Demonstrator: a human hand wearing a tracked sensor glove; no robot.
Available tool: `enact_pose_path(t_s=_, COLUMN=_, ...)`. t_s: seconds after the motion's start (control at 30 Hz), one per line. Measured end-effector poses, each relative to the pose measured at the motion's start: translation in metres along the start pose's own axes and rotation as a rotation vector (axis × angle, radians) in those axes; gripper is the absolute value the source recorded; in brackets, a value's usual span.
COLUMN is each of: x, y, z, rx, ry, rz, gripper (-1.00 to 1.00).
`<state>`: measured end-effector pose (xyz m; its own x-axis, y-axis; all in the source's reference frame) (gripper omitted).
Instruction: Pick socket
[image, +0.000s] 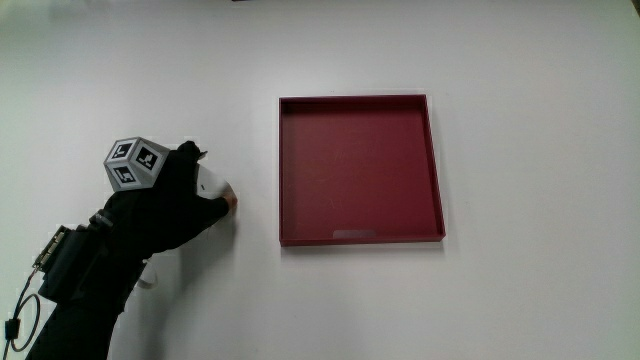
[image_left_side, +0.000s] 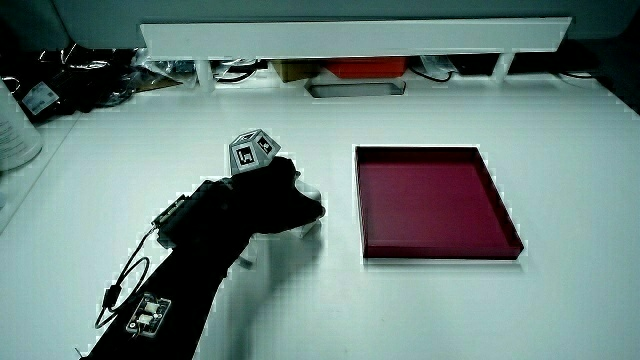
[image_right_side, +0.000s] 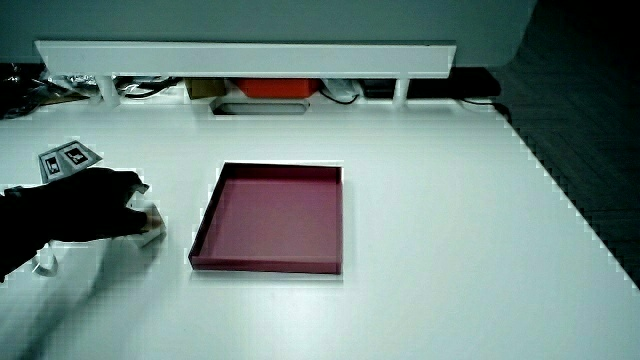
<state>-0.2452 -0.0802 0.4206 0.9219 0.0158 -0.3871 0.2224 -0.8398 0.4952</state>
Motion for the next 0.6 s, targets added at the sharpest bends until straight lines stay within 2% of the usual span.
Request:
enact_pose_path(t_s=0.03, x=0.005, y=-0.002, z=0.0, rx=-0.002, ry=-0.013, rz=-0.008, gripper=0.0)
enact_pose_path(t_s=0.07, x=0.007, y=-0.002, z=-0.002, rx=0.023, ry=0.01, rz=0.004, gripper=0.0)
enact_pose_path(t_s=0.13, x=0.005, y=0.0, z=-0.008, rx=0.018, ry=0.01, rz=-0.002, gripper=0.0)
enact_pose_path(t_s=0.17, x=0.006, y=0.0, z=-0.01, rx=0.006, ry=-0.007, rz=0.014, gripper=0.0)
enact_pose_path(t_s=0.2, x=0.003, y=0.003, z=-0.016, rx=0.013, ry=0.0, rz=-0.01, gripper=0.0)
enact_pose_path(t_s=0.23, x=0.005, y=0.002, z=-0.017, rx=0.008, ry=0.011, rz=-0.005, gripper=0.0)
enact_pose_path(t_s=0.33, x=0.001, y=0.007, z=-0.031, rx=-0.038, ry=-0.025, rz=0.0, gripper=0.0)
enact_pose_path(t_s=0.37, x=0.006, y=0.003, z=-0.031, rx=-0.05, ry=-0.028, rz=0.037, gripper=0.0)
enact_pose_path(t_s=0.6, x=0.005, y=0.005, z=-0.049, rx=-0.095, ry=-0.061, rz=0.058, gripper=0.0)
